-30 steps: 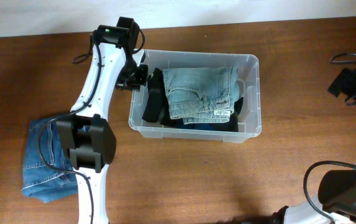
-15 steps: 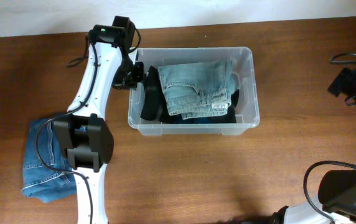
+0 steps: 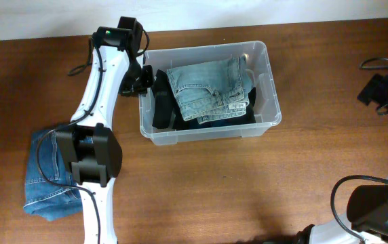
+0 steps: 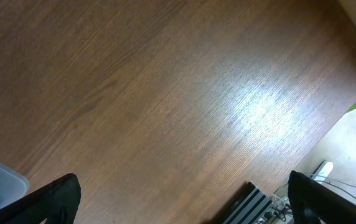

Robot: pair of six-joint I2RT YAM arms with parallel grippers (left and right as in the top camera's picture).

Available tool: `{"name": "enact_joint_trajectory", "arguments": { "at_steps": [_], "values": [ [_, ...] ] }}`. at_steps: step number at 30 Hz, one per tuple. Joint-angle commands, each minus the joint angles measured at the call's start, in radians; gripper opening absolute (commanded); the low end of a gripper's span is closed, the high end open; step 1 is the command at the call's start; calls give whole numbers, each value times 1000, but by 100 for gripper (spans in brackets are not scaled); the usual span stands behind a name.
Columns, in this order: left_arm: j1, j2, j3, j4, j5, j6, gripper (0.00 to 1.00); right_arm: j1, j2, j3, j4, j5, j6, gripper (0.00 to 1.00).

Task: Pack container
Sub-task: 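Move the left gripper to the dark blue jeans at lower left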

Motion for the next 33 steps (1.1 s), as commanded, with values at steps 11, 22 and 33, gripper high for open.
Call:
{"name": "enact_joint_trajectory", "arguments": {
  "at_steps": [11, 22, 33],
  "values": [
    [17, -18, 161, -58, -34, 18, 58, -2, 7, 2, 0, 12, -3, 99],
    [29, -81, 550, -240, -125, 14, 99, -2, 7, 2, 0, 12, -3, 98],
    [188, -259, 510, -240, -131, -48, 99, -2, 7, 2, 0, 12, -3, 98]
  ]
}}
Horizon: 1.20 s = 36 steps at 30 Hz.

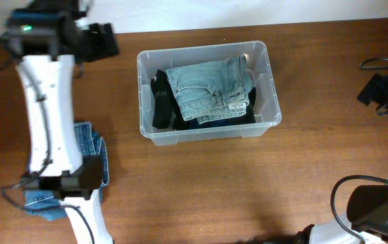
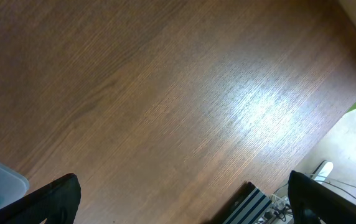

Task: Pack container
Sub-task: 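Move the left gripper to the dark blue jeans at lower left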

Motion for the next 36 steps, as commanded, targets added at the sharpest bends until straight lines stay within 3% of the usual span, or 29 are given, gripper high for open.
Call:
{"name": "enact_joint_trajectory", "arguments": {
  "at_steps": [1, 3, 4, 6, 8, 13, 21, 36],
  "values": [
    [52, -93, -43, -4, -2, -26, 99, -2, 7, 2, 0, 12, -3, 98],
    [73, -130, -97, -4, -3, -26, 93, -2, 7, 2, 0, 12, -3, 98],
    [83, -146, -126, -4, -3, -26, 81, -2, 7, 2, 0, 12, -3, 98],
    [103, -179, -194, -4, -13, -38, 47, -2, 7, 2, 0, 12, -3, 98],
    [126, -207, -266, -4, -26, -73, 1, -2, 7, 2, 0, 12, -3, 98],
    [196, -259, -476, -4, -26, -155, 1, -2, 7, 2, 0, 12, -3, 99],
    [306, -265, -799, 56, -48, -459, 1, -2, 7, 2, 0, 12, -3, 98],
    [428, -265, -1321, 399, 24, -486, 1, -2, 7, 2, 0, 12, -3, 98]
  ]
}}
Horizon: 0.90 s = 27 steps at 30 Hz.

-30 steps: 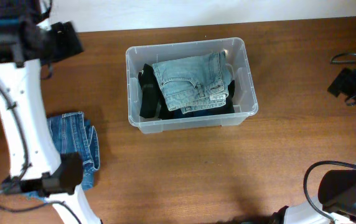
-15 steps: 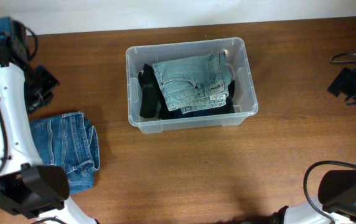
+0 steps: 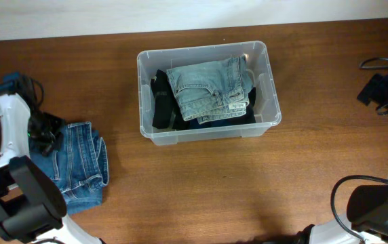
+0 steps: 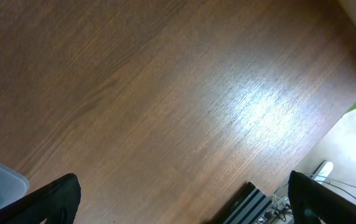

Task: Pack container
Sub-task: 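Move the left gripper to the dark blue jeans at lower left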

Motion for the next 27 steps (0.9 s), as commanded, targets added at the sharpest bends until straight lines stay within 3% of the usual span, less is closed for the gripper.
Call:
{"name": "enact_joint_trajectory", "arguments": {
  "at_steps": [1, 14, 23, 27],
  "values": [
    [13, -23, -73, 32, 19, -18, 1, -2, 7, 2, 0, 12, -3, 98],
    [13, -23, -294, 273, 32, -71, 1, -2, 7, 2, 0, 12, -3, 98],
    [12, -23, -414, 555, 209, -89, 1, -2, 7, 2, 0, 12, -3, 98],
    [4, -23, -425, 684, 259, -151, 1, -2, 7, 2, 0, 12, -3, 98]
  ]
}}
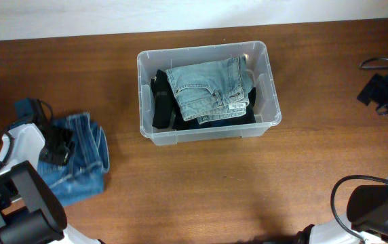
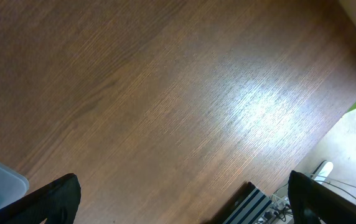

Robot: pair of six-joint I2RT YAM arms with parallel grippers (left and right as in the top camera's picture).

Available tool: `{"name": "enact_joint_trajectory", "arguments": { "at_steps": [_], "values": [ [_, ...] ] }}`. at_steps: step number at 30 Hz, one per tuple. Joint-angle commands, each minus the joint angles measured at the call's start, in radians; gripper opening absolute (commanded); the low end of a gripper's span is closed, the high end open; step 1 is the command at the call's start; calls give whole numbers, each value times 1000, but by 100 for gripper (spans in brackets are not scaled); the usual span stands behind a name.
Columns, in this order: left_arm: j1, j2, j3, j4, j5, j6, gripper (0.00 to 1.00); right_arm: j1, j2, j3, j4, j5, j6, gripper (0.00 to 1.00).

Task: Pack container
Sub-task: 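Move the left gripper to the dark blue jeans at lower left, then lower the left gripper and grasp the dark blue jeans' edge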

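A clear plastic container (image 1: 142, 115) stands at the back middle of the table. Folded light blue jeans (image 1: 207, 87) lie in it on top of black clothes (image 1: 161, 103). Darker blue jeans (image 1: 82, 163) lie bunched on the table at the far left. My left gripper (image 1: 58, 146) sits on their upper left part, and its jaws are too small and dark to read. In the right wrist view my right gripper (image 2: 181, 182) hangs open over bare wood, fingers (image 2: 63, 196) wide apart, holding nothing.
Black cables and a dark device (image 1: 378, 88) lie at the table's right edge. The right wrist view shows a corner of the container, the table's edge and a power strip (image 2: 252, 202) on the floor beyond.
My left gripper has moved from the left edge of the dark blue jeans onto them. The jeans now look more bunched and lie slightly higher. The right gripper has not moved.
My left gripper was at the container's left wall beside the black clothes. Then it was at the table's back left, away from the container. Then it was low at the far left by the dark blue jeans, and now it rests on them.
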Motion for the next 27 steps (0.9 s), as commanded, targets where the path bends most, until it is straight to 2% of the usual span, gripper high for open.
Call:
{"name": "enact_joint_trajectory", "arguments": {
  "at_steps": [1, 5, 10, 14, 17, 21, 25, 27],
  "values": [
    [-26, 60, -24, 127, 141, -63, 1, -2, 7, 2, 0, 12, -3, 98],
    [-79, 60, -24, 290, 187, -129, 1, -2, 7, 2, 0, 12, -3, 98],
    [-158, 60, -24, 493, 187, -128, 1, -2, 7, 2, 0, 12, -3, 98],
    [-200, 60, -23, 593, 195, -122, 1, -2, 7, 2, 0, 12, -3, 99],
    [-200, 60, -4, 605, 242, -107, 1, -2, 7, 2, 0, 12, -3, 98],
    [-176, 41, 35, 598, 295, -5, 1, -2, 7, 2, 0, 12, -3, 98],
    [-121, -27, 93, 514, 299, 154, 1, -2, 7, 2, 0, 12, -3, 98],
    [-84, -71, 127, 440, 299, 281, 9, -2, 7, 2, 0, 12, -3, 98]
  ]
}}
